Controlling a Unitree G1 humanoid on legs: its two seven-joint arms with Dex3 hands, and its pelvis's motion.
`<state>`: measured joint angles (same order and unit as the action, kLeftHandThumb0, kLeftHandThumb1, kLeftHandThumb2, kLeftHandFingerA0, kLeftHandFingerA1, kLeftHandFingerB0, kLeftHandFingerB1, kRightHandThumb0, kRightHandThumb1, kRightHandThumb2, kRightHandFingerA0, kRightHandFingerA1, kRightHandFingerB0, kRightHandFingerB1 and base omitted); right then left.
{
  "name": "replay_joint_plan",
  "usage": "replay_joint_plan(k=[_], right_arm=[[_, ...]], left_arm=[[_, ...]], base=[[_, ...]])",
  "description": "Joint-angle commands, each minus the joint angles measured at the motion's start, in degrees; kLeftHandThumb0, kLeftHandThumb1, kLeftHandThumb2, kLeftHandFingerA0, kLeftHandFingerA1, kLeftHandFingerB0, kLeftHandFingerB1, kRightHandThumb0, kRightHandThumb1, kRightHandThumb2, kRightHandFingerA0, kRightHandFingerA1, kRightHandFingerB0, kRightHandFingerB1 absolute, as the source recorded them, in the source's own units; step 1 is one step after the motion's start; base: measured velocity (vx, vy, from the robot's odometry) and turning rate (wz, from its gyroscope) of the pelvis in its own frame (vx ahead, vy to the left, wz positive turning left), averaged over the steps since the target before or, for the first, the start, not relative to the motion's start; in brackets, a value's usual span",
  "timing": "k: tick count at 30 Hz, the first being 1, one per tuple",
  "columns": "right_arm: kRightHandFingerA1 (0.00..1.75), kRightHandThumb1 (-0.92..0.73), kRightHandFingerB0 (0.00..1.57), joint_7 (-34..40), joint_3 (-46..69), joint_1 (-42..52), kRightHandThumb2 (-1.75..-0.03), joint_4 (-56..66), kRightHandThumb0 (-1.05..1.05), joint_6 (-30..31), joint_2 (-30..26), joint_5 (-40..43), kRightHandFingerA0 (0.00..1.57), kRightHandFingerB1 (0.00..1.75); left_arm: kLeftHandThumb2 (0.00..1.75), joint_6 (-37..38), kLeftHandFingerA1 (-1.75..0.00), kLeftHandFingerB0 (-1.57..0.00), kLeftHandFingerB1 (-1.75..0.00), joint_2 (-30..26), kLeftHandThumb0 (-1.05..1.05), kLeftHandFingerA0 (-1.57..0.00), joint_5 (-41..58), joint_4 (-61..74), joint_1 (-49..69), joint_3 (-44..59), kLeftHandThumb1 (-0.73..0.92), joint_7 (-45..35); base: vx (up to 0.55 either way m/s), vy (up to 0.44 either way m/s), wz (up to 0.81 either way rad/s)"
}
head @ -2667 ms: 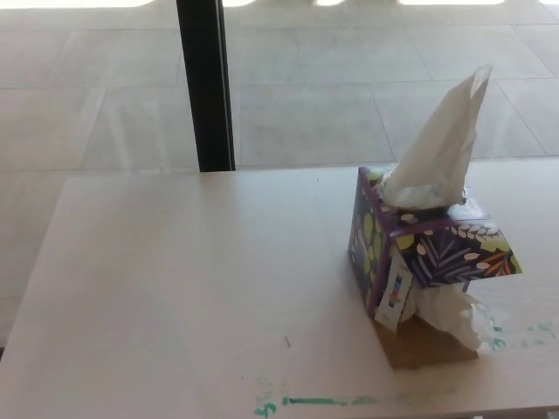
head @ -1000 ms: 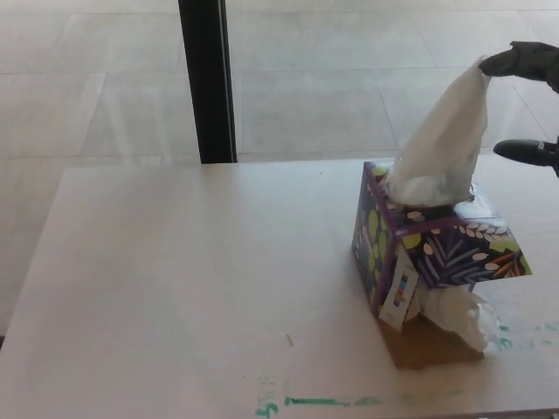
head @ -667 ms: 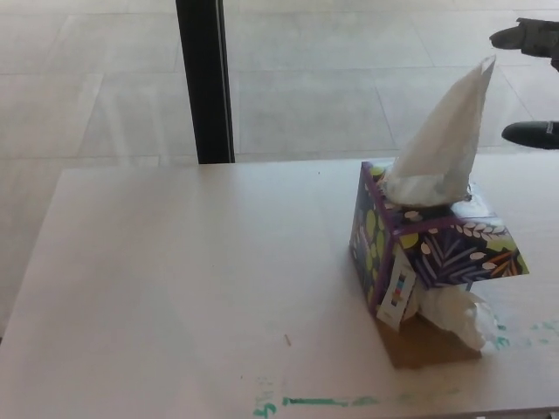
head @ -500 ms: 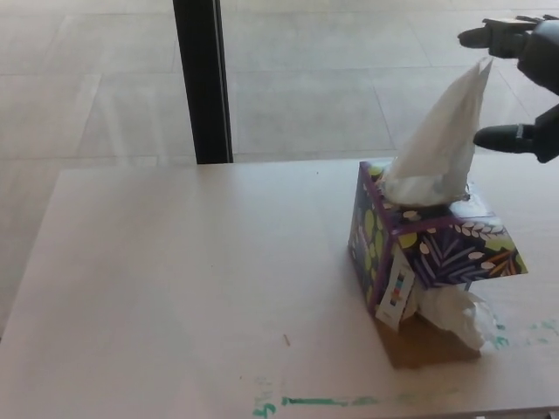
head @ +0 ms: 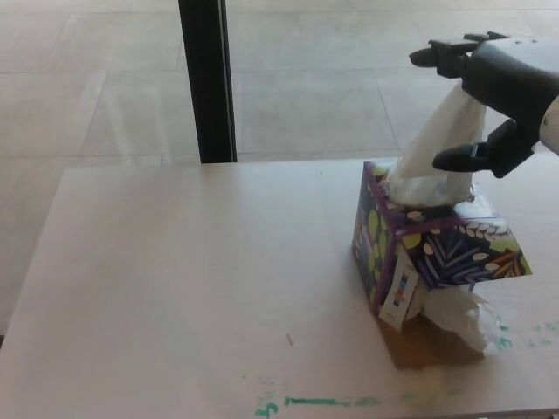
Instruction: The robot uses its right hand to pull out a tissue from the tissue box kept in the middle of the desk and put it on the right side
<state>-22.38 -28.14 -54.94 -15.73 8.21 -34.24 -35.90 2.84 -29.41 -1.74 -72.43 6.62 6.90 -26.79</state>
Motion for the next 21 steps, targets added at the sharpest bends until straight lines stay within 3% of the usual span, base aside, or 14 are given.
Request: replay_joint_plan(k=[1, 3, 4, 5, 6, 8, 9, 11, 12, 13, 14, 15, 20, 21], right_arm=[[0.06, -0.53, 0.05, -8.2, -4.3, -3.2, -0.83, -4.5, -0.92, 2.5, -2.2, -7.9, 0.00, 0.18], [0.08, -0.50, 0.11, -8.4, -4.8, -3.3, -0.86, -5.9, -0.84, 4.1, -2.3, -9.0, 0.00, 0.24], [0.12, -0.51, 0.12, -8.2, -5.5, -3.8, -0.86, -7.5, -0.84, 3.8, -2.2, -9.6, 0.00, 0.25], [0.00, -0.43, 0.05, -9.0, -10.2, -5.4, -0.77, -8.9, -0.95, 2.9, -3.6, -16.6, 0.00, 0.25], [0.21, -0.50, 0.12, -9.7, -8.8, -5.2, -0.86, -9.1, -0.85, 3.2, -3.0, -13.8, 0.00, 0.28], [0.12, -0.50, 0.09, -9.8, -10.1, -5.9, -0.56, -9.4, -0.79, 3.0, -3.1, -15.5, 0.00, 0.34], [0.44, -0.39, 0.07, -10.2, -10.5, -6.1, -0.82, -8.8, -0.69, 2.9, -3.2, -16.0, 0.00, 0.36], [0.56, -0.50, 0.03, -12.3, -12.3, -6.7, -0.56, -6.2, -0.68, 2.7, -3.7, -18.8, 0.04, 0.33], [1.10, -0.48, 0.08, -7.9, -13.0, -5.3, -0.73, -1.4, -0.52, -0.4, -5.6, -21.8, 0.74, 0.41], [1.10, -0.48, 0.08, -8.0, -13.1, -4.7, -0.73, -1.0, -0.52, -0.3, -5.6, -21.8, 0.74, 0.41], [1.33, -0.64, 0.22, -4.9, -11.5, -3.6, -0.61, -0.8, -0.34, -1.1, -5.2, -19.7, 0.80, 0.31], [1.41, -0.66, 0.37, 2.4, -10.3, -1.7, -0.62, 0.0, -0.33, -2.6, -4.6, -19.6, 0.86, 0.34], [1.44, -0.78, 0.56, 7.0, -8.5, 0.3, -0.67, 1.4, -0.38, -5.1, -3.6, -18.2, 0.85, 0.38], [1.55, -0.70, 0.83, 14.1, -7.9, 1.2, -0.61, 0.4, -0.31, -8.0, -3.1, -18.0, 0.88, 0.82]], left_arm=[[0.65, -0.5, -0.44, -0.38, -0.38, -0.7, -0.71, -0.49, 1.1, 0.0, 0.2, 1.1, 0.82, -0.2], [0.65, 0.6, -0.41, -0.38, -0.37, -1.1, -0.73, -0.49, -0.3, 0.4, 0.4, -0.1, 0.84, -0.1], [1.03, 0.3, -0.56, -0.32, -0.50, -1.0, -0.73, -0.44, -0.2, 0.4, 0.3, 0.1, 0.66, 0.1], [0.65, 0.2, -0.44, -0.39, -0.38, -0.8, -0.72, -0.51, 0.7, -0.1, 0.2, 0.9, 0.81, -0.4], [0.65, 0.6, -0.43, -0.39, -0.37, -0.8, -0.72, -0.53, 0.1, -0.3, 0.2, 0.4, 0.83, 0.1], [0.98, -1.9, -0.58, -0.33, -0.51, -0.8, -0.72, -0.44, 2.3, -0.4, -0.3, 2.4, 0.63, -1.3], [0.65, -1.5, -0.44, -0.38, -0.38, -0.8, -0.72, -0.51, 1.7, -0.1, -0.1, 2.0, 0.81, -1.1], [0.65, -0.4, -0.45, -0.38, -0.38, -0.9, -0.72, -0.51, 0.6, 0.2, 0.1, 1.1, 0.81, -0.7], [0.64, -0.3, -0.44, -0.40, -0.37, -0.8, -0.73, -0.52, 0.6, -0.3, 0.0, 1.2, 0.80, -0.4], [0.64, -0.2, -0.44, -0.40, -0.37, -0.8, -0.73, -0.52, 0.5, -0.3, 0.4, 1.2, 0.80, -0.3], [1.00, 0.9, -0.56, -0.36, -0.51, -0.8, -0.73, -0.47, -0.6, 0.0, 0.7, 0.2, 0.64, 0.6], [0.65, 0.6, -0.44, -0.40, -0.38, -0.7, -0.74, -0.51, 0.2, -0.2, 0.6, 0.8, 0.81, 0.3], [0.65, 1.3, -0.42, -0.40, -0.38, -0.7, -0.74, -0.50, -0.2, 0.1, 1.1, 0.4, 0.82, 0.9], [0.65, 1.1, -0.43, -0.40, -0.38, -0.6, -0.73, -0.50, 0.4, -0.1, 1.1, 1.0, 0.81, 0.7]], base=[[0.00, 0.000, 0.00], [0.00, 0.000, 0.00], [0.00, 0.000, 0.00], [0.00, 0.000, 0.00], [0.00, 0.000, 0.00], [0.00, 0.000, 0.00], [0.00, 0.000, 0.00], [0.00, 0.000, 0.00], [0.00, 0.000, 0.00], [0.00, 0.000, 0.00], [0.00, 0.000, 0.00], [0.00, 0.000, 0.00], [0.00, 0.000, 0.00], [0.00, 0.000, 0.00]])
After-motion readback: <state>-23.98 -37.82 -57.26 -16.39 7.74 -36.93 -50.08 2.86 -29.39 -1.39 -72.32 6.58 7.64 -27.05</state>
